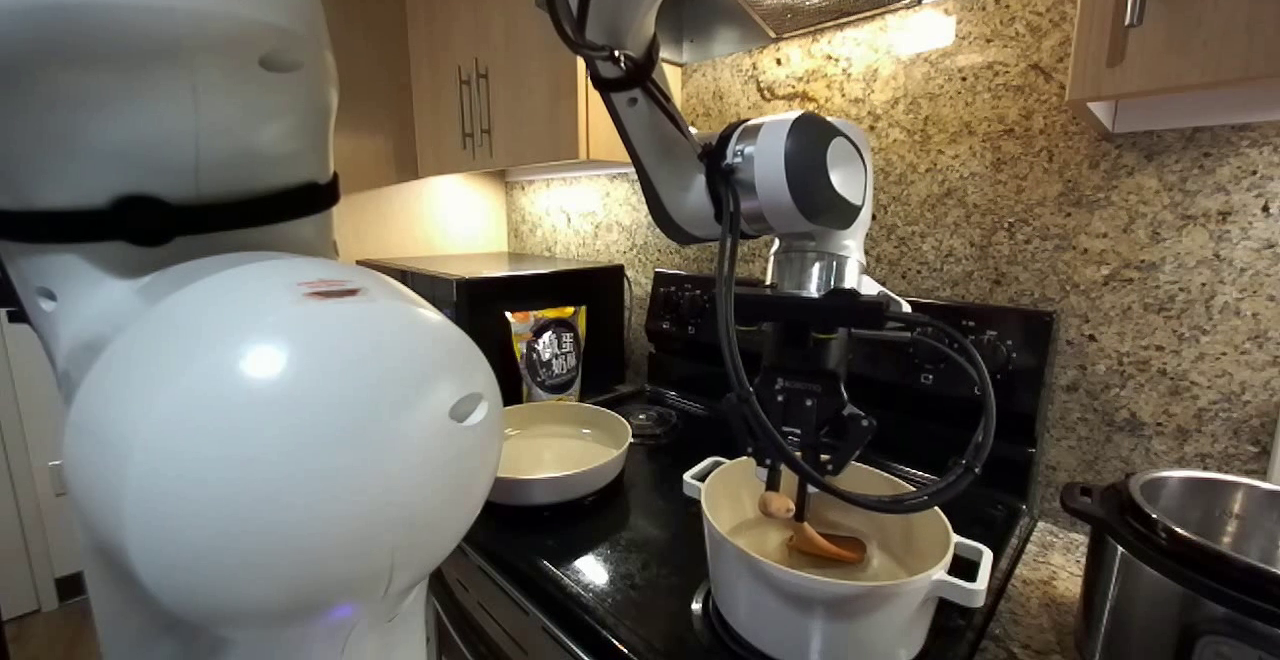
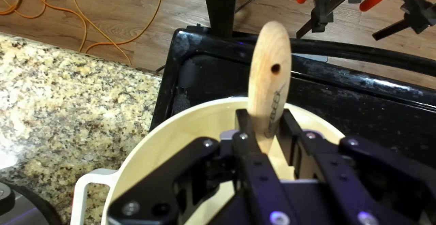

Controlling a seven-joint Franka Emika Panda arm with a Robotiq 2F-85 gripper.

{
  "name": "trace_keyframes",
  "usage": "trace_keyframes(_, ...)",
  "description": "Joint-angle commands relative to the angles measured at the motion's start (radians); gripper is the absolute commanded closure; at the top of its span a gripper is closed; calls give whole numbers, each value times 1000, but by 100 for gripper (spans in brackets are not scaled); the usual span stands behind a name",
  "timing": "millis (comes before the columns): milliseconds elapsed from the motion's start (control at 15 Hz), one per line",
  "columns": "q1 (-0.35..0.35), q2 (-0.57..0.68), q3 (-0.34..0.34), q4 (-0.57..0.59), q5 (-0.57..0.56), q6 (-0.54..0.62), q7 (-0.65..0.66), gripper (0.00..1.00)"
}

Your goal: Use the wooden spatula to stir the water in the pot.

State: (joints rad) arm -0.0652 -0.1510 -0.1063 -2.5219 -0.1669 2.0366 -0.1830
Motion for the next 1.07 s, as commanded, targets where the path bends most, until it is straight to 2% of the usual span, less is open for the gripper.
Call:
trace_keyframes(0,-19,-1,-6,42,-21,-81,-15,94)
trace_keyframes(400,-20,5,-23,70,-10,-203,-97,94)
trace_keyframes(667,-5,-18,-9,50,-18,-201,-124,94)
trace_keyframes(1000,28,21,17,84,4,-181,-200,94)
